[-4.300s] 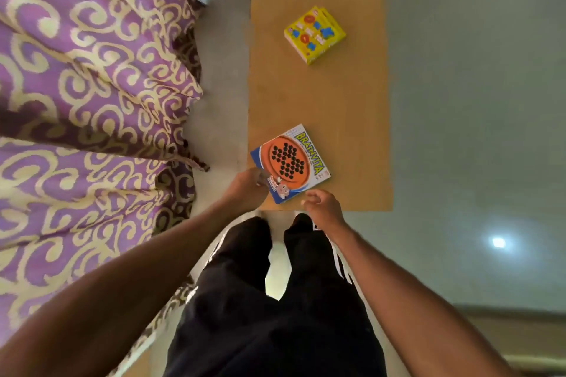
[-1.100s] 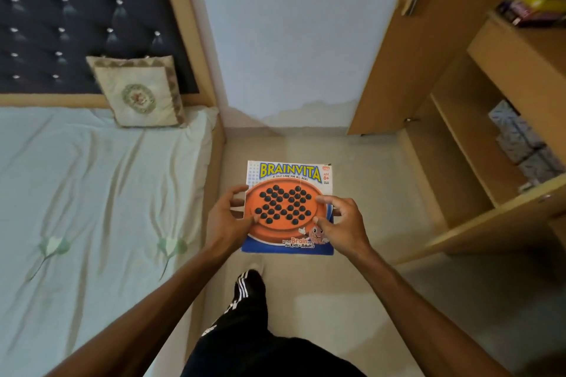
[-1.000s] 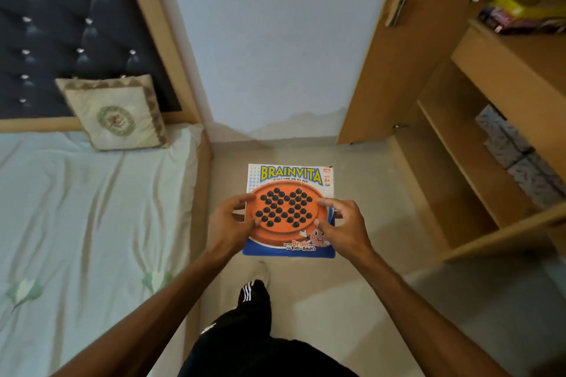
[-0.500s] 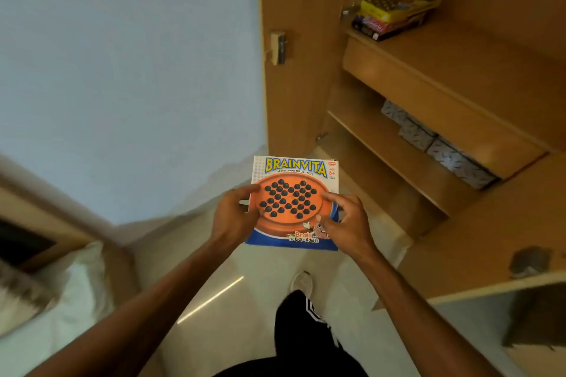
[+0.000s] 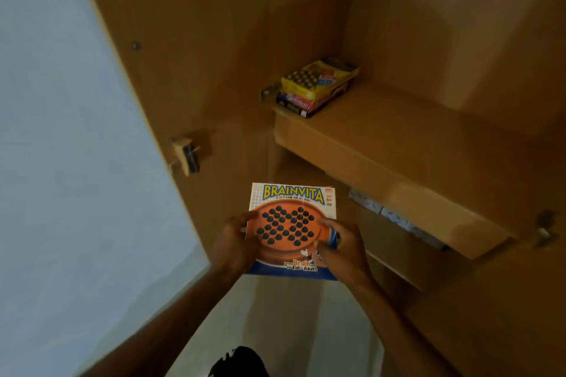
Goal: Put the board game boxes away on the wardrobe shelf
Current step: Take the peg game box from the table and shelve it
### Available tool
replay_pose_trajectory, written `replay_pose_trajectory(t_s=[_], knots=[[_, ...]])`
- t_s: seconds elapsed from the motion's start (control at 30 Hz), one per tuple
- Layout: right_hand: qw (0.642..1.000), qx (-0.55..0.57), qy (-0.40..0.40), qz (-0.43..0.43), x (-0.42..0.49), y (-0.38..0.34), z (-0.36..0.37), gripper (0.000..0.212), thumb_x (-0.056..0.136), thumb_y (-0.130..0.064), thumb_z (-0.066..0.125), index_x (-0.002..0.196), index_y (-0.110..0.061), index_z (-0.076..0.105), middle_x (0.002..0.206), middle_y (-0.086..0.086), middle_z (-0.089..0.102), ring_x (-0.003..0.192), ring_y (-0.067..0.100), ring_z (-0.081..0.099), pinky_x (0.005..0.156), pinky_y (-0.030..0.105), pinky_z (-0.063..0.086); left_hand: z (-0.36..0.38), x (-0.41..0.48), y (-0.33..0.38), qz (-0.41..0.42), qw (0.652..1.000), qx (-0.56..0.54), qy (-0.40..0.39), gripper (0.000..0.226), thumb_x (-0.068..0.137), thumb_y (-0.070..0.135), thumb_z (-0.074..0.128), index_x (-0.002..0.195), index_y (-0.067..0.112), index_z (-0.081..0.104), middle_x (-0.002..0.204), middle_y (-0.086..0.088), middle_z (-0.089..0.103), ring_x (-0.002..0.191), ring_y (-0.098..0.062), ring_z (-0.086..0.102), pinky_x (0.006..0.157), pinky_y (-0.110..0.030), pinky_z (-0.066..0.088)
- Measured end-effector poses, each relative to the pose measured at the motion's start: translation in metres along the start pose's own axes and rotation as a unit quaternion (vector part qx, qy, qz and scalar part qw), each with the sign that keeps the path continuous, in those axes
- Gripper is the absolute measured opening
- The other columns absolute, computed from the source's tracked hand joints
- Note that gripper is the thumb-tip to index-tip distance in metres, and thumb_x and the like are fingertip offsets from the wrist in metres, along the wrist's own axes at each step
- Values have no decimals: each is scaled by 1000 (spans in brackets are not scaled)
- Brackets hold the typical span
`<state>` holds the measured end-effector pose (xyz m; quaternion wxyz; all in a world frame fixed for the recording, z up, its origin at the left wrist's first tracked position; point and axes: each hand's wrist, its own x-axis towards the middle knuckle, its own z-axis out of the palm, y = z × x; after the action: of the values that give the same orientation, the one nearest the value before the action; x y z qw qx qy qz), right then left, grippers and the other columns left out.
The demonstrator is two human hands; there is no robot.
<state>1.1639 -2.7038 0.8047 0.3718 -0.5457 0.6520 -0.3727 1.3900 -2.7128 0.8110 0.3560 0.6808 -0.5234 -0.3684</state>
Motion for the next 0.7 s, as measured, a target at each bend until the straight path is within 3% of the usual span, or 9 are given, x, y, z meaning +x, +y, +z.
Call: replay_pose_trajectory(t_s=[0.1,0.17,0.23,0.37,0.5,0.6,0.7], knots=[[1000,12,10,3,65,-6,-9,47,80,-2,73,116,-30,63,119,-8,51,112,13,57,81,29,60,17,69,32,28,999,-22,-25,41,89,1,54,127,15,59,112,-1,65,86,-16,66,62,-22,56],[1000,6,20,-3,106,-13,-14,46,81,1,71,119,-24,62,111,-12,49,105,8,56,83,28,59,25,108,55,51,997,-49,-31,37,87,-10,52,119,7,62,99,4,64,79,-14,63,59,-17,54],[999,-5,45,-6,158,-15,-17,47,80,-1,72,122,-22,63,115,-8,46,108,8,52,84,28,58,34,157,77,84,994,-55,-46,40,85,-14,51,114,12,62,88,10,60,75,-10,60,54,-11,51],[997,21,72,19,249,-23,-25,47,78,-5,75,118,-27,65,127,-1,54,116,13,57,78,24,59,46,247,112,133,988,-27,-73,39,84,-3,58,112,22,67,90,15,65,78,-5,63,60,-12,47],[993,63,97,-8,321,-44,-38,40,79,6,72,112,-14,66,116,3,65,104,16,66,72,16,57,63,335,152,156,981,-37,-111,40,81,-10,55,109,15,69,98,1,71,91,-18,69,67,-15,53],[991,79,109,0,366,-60,-48,38,80,6,70,108,-18,64,116,4,65,106,19,64,78,25,57,75,383,181,181,976,-31,-121,38,83,-10,55,112,11,70,106,-5,72,95,-17,67,78,-26,57],[989,94,113,4,412,-73,-58,38,82,7,68,107,-20,62,116,2,61,108,21,61,74,25,54,83,427,213,193,970,1,-146,38,86,-7,57,119,8,65,109,-1,68,97,-14,63,76,-18,53]])
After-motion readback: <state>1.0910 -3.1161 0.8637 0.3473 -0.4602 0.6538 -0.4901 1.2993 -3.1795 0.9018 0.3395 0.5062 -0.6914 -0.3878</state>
